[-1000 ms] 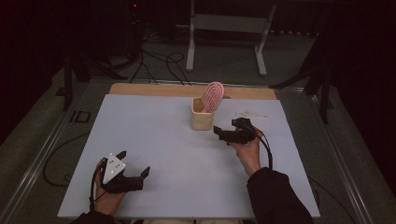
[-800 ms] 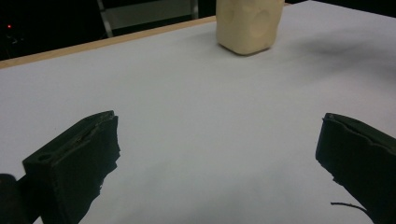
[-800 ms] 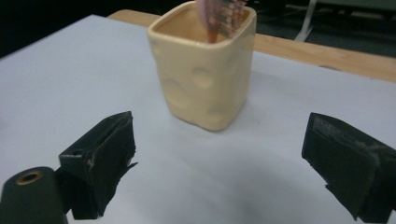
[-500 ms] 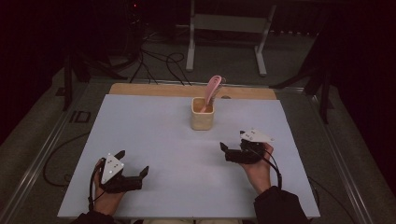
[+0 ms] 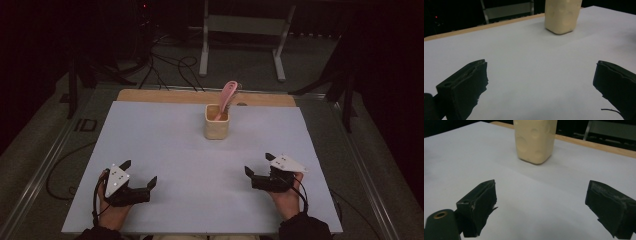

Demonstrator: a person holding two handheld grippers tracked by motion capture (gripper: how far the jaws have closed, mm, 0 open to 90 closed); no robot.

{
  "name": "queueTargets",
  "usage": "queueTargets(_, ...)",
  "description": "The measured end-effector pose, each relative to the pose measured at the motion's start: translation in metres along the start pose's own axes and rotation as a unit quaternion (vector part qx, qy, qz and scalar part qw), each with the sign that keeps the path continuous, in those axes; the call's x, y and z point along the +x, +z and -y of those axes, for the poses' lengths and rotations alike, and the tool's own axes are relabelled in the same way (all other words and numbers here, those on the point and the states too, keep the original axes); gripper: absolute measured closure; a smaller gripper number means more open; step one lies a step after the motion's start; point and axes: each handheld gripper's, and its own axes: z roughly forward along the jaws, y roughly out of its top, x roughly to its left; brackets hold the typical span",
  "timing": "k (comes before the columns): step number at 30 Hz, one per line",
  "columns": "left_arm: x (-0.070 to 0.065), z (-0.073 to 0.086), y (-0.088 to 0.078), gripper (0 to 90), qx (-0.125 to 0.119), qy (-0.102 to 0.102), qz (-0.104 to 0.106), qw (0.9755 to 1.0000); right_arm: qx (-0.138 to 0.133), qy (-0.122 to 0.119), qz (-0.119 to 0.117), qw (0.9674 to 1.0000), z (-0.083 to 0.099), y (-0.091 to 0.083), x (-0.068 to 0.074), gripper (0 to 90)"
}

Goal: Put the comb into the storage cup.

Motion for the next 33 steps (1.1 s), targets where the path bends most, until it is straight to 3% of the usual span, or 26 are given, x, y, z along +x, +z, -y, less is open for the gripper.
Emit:
queueTargets(3,0.001,-0.001,-0.002,0.0,-0.005,0.000,-0.001,1.0000,-0.009,-0.010,0.005,0.9999,0.005,-0.007,0.001,9.8)
queueTargets(10,0.004,-0.003,-0.008,0.0,-0.018,-0.002,-0.006,0.9998,-0.019,-0.006,0.017,0.9997,0.013,-0.020,-0.001,9.7)
queueTargets(15,0.004,-0.003,-0.008,0.0,-0.021,-0.003,-0.007,0.9998,-0.060,-0.018,0.019,0.9979,0.018,-0.035,-0.002,11.0)
queueTargets(19,0.003,-0.003,-0.008,0.0,-0.022,0.000,-0.009,0.9997,-0.076,-0.017,0.019,0.9968,0.018,-0.039,-0.004,10.9)
queueTargets(33,0.002,-0.002,-0.005,0.0,-0.017,-0.001,-0.011,0.9998,-0.060,-0.003,0.030,0.9977,0.023,-0.035,-0.010,10.0)
